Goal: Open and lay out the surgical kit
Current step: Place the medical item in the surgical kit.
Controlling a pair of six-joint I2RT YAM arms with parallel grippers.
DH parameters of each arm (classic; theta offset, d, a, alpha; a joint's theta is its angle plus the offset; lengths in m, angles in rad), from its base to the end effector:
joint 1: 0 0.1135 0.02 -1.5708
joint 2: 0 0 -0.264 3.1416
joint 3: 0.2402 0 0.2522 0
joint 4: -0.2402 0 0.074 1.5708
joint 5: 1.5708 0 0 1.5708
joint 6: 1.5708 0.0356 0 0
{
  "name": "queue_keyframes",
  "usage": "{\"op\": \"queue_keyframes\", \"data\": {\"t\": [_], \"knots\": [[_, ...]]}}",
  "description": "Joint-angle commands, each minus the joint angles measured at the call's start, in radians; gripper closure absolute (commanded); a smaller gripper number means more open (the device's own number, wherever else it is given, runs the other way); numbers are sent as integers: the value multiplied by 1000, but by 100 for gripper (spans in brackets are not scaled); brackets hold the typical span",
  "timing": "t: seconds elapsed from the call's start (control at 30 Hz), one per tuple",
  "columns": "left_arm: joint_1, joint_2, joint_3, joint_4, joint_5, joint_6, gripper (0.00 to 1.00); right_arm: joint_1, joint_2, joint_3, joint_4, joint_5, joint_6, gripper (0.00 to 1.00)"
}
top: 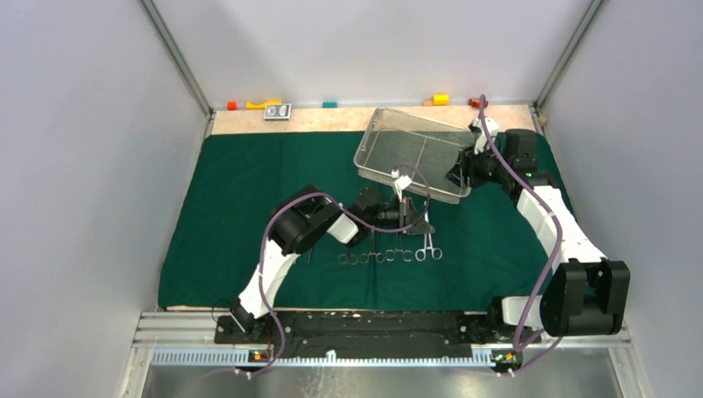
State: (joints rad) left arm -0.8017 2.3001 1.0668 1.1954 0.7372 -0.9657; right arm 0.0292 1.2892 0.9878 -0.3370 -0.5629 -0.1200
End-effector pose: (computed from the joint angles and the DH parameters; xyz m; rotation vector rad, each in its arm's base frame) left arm 0.2846 -0.3284 0.0953 0.5396 1.9193 -1.8488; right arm 0.2813 0.0272 0.2896 -0.4675 2.0999 0.5662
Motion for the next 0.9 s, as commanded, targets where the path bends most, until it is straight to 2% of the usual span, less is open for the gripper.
{"op": "queue_keyframes", "data": {"t": [0.0, 0.27, 0.87], "knots": [[7, 13, 33, 9, 19, 29, 89, -10, -15, -7, 32, -21, -12, 52], [7, 1, 40, -43, 18, 52, 78, -11, -11, -9, 33, -31, -10, 52], [6, -48, 91, -269, -1, 157, 61, -12, -8, -13, 29, -38, -7, 52]]}}
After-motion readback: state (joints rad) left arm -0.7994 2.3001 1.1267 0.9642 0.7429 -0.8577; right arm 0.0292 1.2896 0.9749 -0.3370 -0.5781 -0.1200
